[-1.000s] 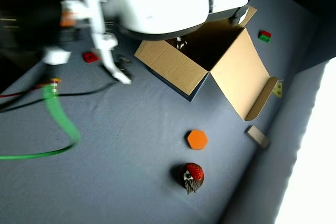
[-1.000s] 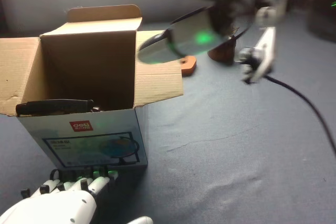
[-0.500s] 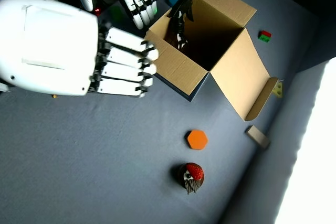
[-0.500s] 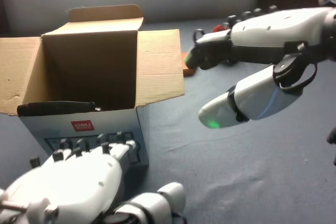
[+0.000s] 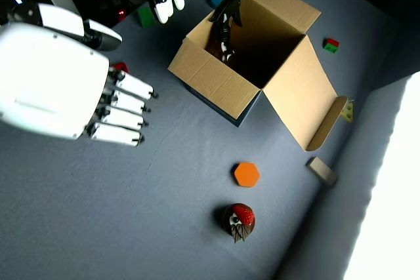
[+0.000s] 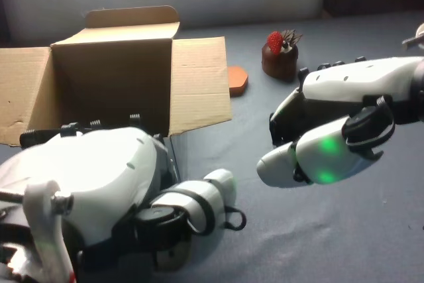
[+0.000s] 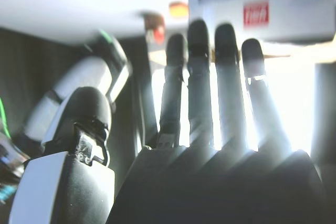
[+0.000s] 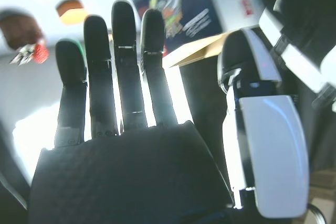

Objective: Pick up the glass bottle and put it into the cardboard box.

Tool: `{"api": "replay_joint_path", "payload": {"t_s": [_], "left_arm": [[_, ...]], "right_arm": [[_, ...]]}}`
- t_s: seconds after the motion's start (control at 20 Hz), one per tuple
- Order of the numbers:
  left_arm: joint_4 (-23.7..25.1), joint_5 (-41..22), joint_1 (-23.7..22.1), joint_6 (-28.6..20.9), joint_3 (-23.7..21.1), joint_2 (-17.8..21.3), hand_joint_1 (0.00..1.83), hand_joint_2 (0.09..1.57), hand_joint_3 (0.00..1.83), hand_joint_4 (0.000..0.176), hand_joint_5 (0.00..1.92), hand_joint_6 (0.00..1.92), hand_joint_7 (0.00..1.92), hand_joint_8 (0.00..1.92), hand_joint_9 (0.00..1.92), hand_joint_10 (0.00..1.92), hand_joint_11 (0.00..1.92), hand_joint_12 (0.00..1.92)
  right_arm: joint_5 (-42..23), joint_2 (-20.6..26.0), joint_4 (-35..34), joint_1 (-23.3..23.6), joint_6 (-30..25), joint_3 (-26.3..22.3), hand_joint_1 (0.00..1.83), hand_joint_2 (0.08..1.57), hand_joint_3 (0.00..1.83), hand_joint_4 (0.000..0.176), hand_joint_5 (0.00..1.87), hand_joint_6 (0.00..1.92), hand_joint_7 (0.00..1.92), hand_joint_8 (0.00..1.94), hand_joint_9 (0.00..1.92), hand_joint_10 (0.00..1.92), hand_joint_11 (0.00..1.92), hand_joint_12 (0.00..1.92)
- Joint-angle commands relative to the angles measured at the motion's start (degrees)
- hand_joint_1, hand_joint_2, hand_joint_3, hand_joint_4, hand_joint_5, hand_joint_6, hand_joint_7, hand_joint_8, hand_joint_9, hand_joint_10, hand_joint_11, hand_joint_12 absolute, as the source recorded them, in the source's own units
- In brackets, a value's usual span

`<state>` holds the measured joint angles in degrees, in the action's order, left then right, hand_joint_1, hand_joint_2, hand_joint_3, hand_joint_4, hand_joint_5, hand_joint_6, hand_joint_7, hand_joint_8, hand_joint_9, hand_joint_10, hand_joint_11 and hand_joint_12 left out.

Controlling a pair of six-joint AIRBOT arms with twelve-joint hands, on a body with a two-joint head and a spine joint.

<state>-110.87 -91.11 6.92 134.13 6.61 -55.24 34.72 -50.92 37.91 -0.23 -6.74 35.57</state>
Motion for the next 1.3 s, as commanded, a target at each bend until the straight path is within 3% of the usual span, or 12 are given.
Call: {"api": "replay_joint_path", "payload": {"t_s": [0.0,0.05,0.15,0.2,0.25,0.3,0.35,0.4,0.45,0.55,0.6,1.25], "left_arm": [[5.7,-1.6,-1.4,1.0,0.1,-0.2,0.00,1.35,0.00,0.000,0.58,1.05,0.60,1.26,0.57,1.23,0.37,1.43],[5.7,-1.6,-2.8,2.5,0.3,-0.3,0.00,1.39,0.01,0.000,0.66,1.26,0.75,1.37,0.69,1.48,0.51,1.73],[5.6,-1.4,-3.9,3.1,0.8,-0.3,0.00,1.40,0.01,0.000,0.68,1.34,0.79,1.40,0.73,1.55,0.53,1.84],[5.6,-1.3,-4.1,3.2,1.0,-0.3,0.19,1.42,0.01,0.000,0.84,1.44,0.97,1.52,0.92,1.71,0.79,1.90],[5.6,-1.3,-4.9,4.1,1.2,-0.1,0.35,1.42,0.00,0.000,0.96,1.76,1.11,1.80,1.09,1.88,1.03,1.92],[5.6,-1.3,-5.2,4.4,1.2,-0.1,0.44,1.44,0.01,0.000,1.06,1.89,1.21,1.90,1.22,1.91,1.20,1.92],[5.6,-1.3,-5.5,4.5,1.3,-0.1,0.55,1.46,0.01,0.000,1.13,1.91,1.30,1.92,1.32,1.92,1.30,1.92],[5.6,-1.3,-5.7,4.5,1.4,-0.1,0.64,1.46,0.01,0.000,1.18,1.92,1.37,1.92,1.40,1.92,1.37,1.92],[5.4,-1.3,-5.8,4.6,1.3,0.0,0.70,1.46,0.00,0.000,1.21,1.92,1.39,1.92,1.42,1.92,1.39,1.92],[5.2,-1.3,-6.1,5.0,1.1,0.1,0.75,1.46,0.00,0.159,1.23,1.92,1.39,1.92,1.42,1.92,1.40,1.92],[5.2,-1.3,-6.5,5.4,1.1,0.2,0.76,1.46,0.00,0.173,1.24,1.92,1.39,1.92,1.42,1.92,1.40,1.92],[4.4,-1.3,-8.0,8.4,0.8,1.2,0.74,1.46,0.00,0.176,1.21,1.92,1.38,1.92,1.41,1.92,1.39,1.92]], "right_arm": [[-2.9,0.4,2.5,0.6,-0.8,-0.3,0.38,1.24,0.03,0.000,0.74,1.33,0.80,1.24,0.63,1.72,0.48,1.92],[-2.4,0.6,2.7,0.5,-1.7,-0.4,0.40,1.25,0.03,0.000,0.87,1.39,0.95,1.37,0.80,1.80,0.75,1.92],[-2.1,0.6,2.9,0.3,-1.7,-0.4,0.40,1.26,0.03,0.000,0.91,1.40,0.98,1.41,0.85,1.82,0.83,1.92],[-1.5,0.7,2.9,0.3,-1.7,-0.4,0.46,1.30,0.05,0.000,1.02,1.46,1.14,1.50,1.08,1.89,1.07,1.92],[-1.2,0.7,2.9,0.4,-1.6,-0.4,0.53,1.34,0.06,0.000,1.10,1.54,1.24,1.62,1.23,1.91,1.26,1.92],[-1.2,0.7,2.9,0.4,-1.6,-0.4,0.61,1.37,0.10,0.106,1.23,1.66,1.32,1.79,1.35,1.92,1.41,1.92],[-1.2,0.7,2.9,0.4,-1.4,-0.4,0.70,1.38,0.13,0.162,1.29,1.82,1.36,1.91,1.42,1.92,1.51,1.92],[-1.2,0.7,3.0,0.4,-1.3,-0.4,0.77,1.30,0.34,0.173,1.32,1.90,1.39,1.94,1.45,1.92,1.55,1.92],[-1.2,0.7,3.1,0.4,-1.3,-0.4,0.81,1.21,0.54,0.175,1.33,1.92,1.41,1.94,1.46,1.92,1.57,1.92],[-1.2,0.9,3.1,0.4,-1.2,-0.4,0.83,1.11,0.73,0.176,1.34,1.92,1.42,1.94,1.47,1.92,1.57,1.92],[-1.4,1.0,3.1,0.4,-1.2,-0.4,0.82,1.10,0.74,0.176,1.34,1.92,1.43,1.94,1.48,1.92,1.58,1.92],[-2.1,1.2,3.1,-0.4,-0.2,-0.8,0.83,1.09,0.76,0.176,1.34,1.92,1.44,1.94,1.51,1.92,1.58,1.92]]}}
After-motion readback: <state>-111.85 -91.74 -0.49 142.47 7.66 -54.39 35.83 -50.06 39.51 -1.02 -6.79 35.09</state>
